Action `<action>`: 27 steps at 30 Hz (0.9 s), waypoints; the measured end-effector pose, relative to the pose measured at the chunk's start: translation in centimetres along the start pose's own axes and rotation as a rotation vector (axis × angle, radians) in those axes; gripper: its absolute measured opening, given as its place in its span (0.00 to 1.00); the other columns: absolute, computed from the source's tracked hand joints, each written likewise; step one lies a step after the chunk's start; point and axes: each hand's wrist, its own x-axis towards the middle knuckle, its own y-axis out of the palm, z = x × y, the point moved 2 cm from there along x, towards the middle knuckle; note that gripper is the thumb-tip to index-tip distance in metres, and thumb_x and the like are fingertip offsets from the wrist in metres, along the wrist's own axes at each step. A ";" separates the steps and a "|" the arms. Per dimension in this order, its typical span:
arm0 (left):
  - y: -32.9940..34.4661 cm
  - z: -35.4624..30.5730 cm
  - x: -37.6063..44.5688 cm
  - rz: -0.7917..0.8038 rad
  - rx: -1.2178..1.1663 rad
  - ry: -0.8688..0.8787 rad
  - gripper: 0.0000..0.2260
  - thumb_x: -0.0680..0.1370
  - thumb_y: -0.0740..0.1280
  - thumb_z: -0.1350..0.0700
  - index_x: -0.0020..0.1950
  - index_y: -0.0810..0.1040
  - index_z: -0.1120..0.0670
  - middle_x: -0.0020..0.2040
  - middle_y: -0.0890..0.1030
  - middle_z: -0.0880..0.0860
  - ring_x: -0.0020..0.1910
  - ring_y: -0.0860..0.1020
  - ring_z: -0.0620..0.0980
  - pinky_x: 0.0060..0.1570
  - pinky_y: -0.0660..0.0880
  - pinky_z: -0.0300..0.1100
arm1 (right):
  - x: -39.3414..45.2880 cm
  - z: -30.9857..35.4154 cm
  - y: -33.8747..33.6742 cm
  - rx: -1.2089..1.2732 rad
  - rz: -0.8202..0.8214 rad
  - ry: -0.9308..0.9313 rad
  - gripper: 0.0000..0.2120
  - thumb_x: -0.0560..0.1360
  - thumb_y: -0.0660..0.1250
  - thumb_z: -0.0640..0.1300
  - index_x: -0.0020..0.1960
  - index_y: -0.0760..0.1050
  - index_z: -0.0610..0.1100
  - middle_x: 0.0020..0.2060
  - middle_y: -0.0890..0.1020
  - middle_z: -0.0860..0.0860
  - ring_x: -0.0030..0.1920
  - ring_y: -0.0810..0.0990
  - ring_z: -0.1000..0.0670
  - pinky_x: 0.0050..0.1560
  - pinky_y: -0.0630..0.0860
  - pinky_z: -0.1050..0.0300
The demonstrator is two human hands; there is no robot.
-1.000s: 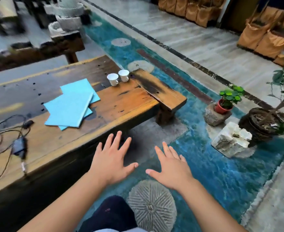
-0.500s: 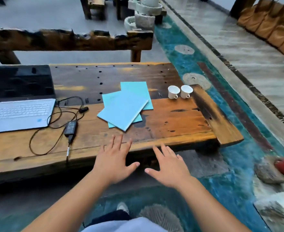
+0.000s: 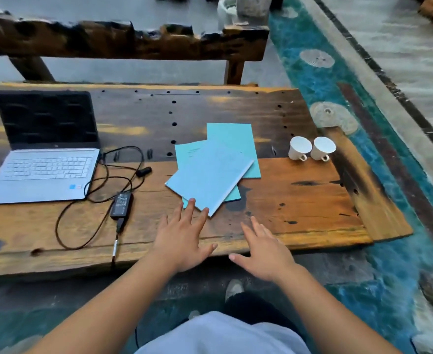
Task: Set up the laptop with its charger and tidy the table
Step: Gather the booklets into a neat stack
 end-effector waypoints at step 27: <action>8.4 -2.1 21.7 0.220 -0.025 -0.152 0.36 0.76 0.64 0.42 0.77 0.51 0.50 0.78 0.51 0.59 0.76 0.51 0.61 0.68 0.63 0.58 | 26.6 -7.2 -3.3 0.516 0.171 -0.022 0.37 0.73 0.70 0.55 0.77 0.57 0.49 0.75 0.67 0.52 0.72 0.68 0.46 0.68 0.69 0.51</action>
